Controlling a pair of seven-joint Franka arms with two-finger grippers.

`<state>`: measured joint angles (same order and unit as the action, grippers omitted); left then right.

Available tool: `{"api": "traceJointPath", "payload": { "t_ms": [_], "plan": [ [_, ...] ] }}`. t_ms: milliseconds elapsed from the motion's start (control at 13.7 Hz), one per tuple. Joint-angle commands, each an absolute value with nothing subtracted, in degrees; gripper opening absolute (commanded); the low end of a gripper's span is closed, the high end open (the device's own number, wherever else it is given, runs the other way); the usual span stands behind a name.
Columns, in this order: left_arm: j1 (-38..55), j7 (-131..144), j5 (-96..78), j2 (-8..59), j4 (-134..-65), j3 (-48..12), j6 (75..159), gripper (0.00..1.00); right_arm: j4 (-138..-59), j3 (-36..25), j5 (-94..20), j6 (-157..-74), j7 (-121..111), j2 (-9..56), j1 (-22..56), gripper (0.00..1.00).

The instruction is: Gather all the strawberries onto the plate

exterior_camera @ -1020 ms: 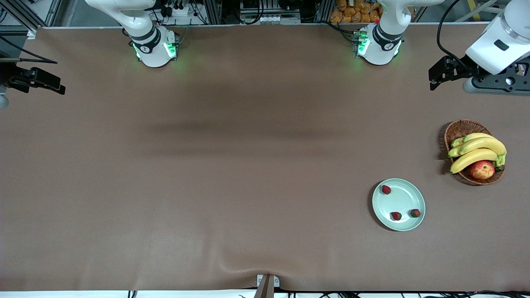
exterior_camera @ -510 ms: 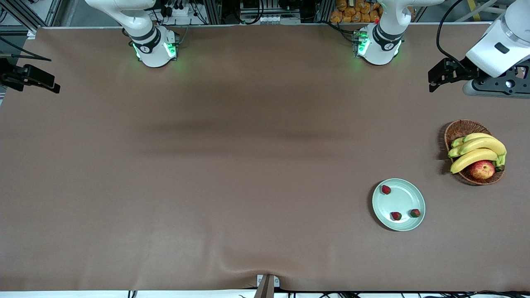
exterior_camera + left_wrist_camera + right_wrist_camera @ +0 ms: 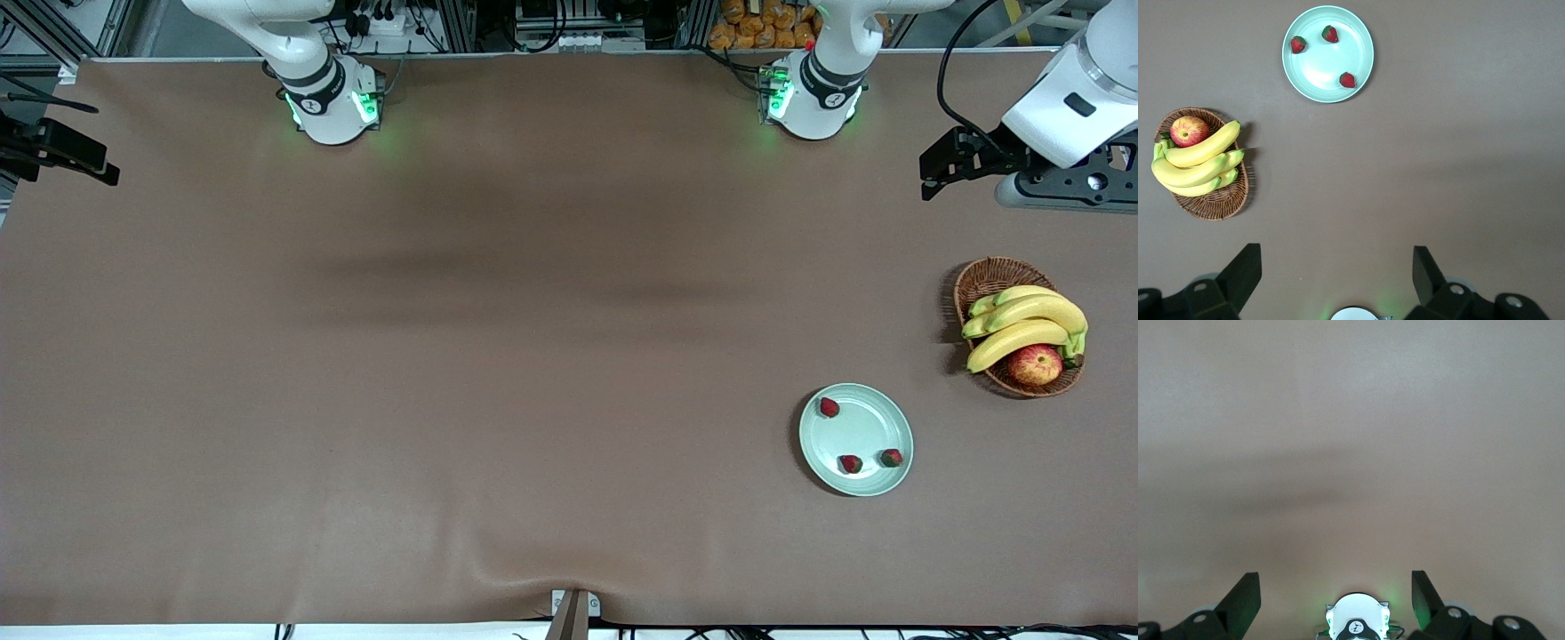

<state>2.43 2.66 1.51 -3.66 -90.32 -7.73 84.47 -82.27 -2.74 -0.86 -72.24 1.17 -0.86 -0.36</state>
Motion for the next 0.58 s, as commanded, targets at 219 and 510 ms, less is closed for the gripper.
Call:
{"api": "traceJointPath", "payload": {
  "t_ms": [219,510],
  "plan": [
    [1.76,2.02,0.35,-3.34,-89.47,-7.91,85.43,1.0,-81.3,-2.9,-2.36,-71.1,0.53,-0.79,-0.26,1.0],
    [1.41,2.02,0.35,-3.34,-89.47,-7.91,85.43,1.0,-81.3,-2.99,-3.34,-71.02,0.44,-0.79,-0.53,1.0]
  ]
}}
